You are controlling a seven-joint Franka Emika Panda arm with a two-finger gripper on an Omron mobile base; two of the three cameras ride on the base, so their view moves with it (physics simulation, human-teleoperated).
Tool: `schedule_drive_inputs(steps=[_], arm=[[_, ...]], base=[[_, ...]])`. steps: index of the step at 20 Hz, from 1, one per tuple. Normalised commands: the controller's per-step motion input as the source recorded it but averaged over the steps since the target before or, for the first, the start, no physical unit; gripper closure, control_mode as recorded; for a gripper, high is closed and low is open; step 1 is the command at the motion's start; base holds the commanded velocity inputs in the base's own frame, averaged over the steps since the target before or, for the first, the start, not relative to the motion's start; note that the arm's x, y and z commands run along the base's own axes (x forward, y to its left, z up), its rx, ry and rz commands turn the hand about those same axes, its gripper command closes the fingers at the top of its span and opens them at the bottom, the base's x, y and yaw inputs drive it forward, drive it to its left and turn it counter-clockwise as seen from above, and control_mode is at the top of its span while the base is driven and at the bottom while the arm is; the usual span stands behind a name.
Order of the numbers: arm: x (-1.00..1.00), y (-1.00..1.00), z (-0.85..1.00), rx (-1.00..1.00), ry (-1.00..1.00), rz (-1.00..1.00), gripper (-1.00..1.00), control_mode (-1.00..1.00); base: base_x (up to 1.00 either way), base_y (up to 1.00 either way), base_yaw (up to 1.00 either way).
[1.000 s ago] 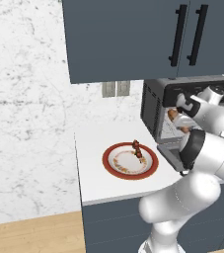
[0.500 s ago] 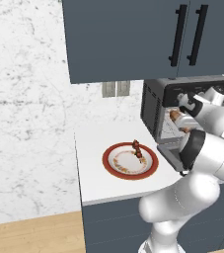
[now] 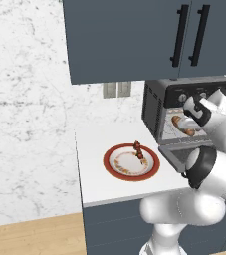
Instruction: Pick up the kebab skewer and baguette bread, and place them inside the toaster oven. Close the toaster oven door and start by setting the timer.
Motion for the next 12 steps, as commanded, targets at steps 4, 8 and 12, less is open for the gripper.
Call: schedule_drive_inputs(steps=[4,8,12], arm=[[-0.54,0.46,0.45,-0.01,-0.13,0.00,-1.00,-1.00],[-0.66,0.85,0.48,-0.03,0.00,0.00,-1.00,-1.00],[-0.89,0.93,0.21,-0.05,0.05,-0.04,-1.00,-1.00]], base=[[0.00,0.00,0.00],[0.00,0.00,0.00],[0.00,0.00,0.00]])
